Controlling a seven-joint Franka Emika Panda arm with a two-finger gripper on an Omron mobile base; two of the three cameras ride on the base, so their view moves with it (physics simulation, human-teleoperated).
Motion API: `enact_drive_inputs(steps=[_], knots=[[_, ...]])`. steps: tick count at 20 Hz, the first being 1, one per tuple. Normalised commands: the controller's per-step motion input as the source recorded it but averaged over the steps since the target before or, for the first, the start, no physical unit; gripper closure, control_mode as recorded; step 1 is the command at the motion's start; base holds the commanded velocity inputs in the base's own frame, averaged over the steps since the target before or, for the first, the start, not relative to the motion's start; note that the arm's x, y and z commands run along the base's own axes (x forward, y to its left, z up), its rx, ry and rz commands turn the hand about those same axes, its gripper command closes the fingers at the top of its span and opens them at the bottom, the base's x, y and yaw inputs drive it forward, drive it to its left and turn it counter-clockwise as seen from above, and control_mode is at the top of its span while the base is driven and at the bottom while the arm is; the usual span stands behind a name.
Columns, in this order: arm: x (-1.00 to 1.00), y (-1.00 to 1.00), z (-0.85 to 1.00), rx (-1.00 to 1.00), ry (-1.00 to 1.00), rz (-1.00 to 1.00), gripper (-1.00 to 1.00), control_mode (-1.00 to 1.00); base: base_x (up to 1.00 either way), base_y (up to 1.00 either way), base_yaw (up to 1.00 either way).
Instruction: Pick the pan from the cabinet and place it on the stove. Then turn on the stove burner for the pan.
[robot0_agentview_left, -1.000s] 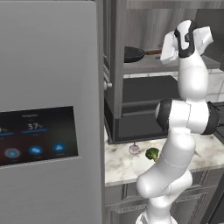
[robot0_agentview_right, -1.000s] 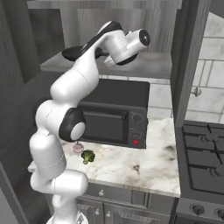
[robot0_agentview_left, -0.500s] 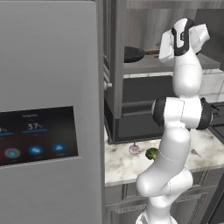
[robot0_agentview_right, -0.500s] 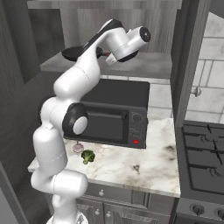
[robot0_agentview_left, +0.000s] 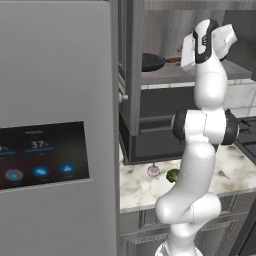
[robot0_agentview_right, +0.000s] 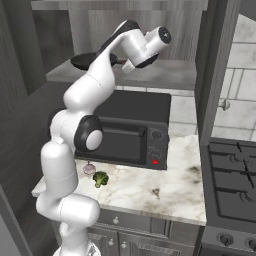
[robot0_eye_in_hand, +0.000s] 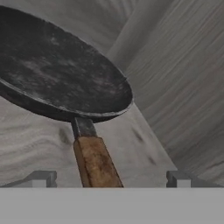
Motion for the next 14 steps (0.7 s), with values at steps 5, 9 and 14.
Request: enact_drive_inputs(steps=[5, 9, 14], knots=[[0.06, 0.00, -0.22, -0.04, 0.01, 0.00, -1.00, -1.00, 0.00, 0.00, 0.00], [0.01, 0.00, -0.33, -0.02, 0.11, 0.00, -1.00, -1.00, 0.00, 0.00, 0.00], [0.00, 0.00, -0.34, -0.02, 0.14, 0.00, -1.00, -1.00, 0.00, 0.00, 0.00]])
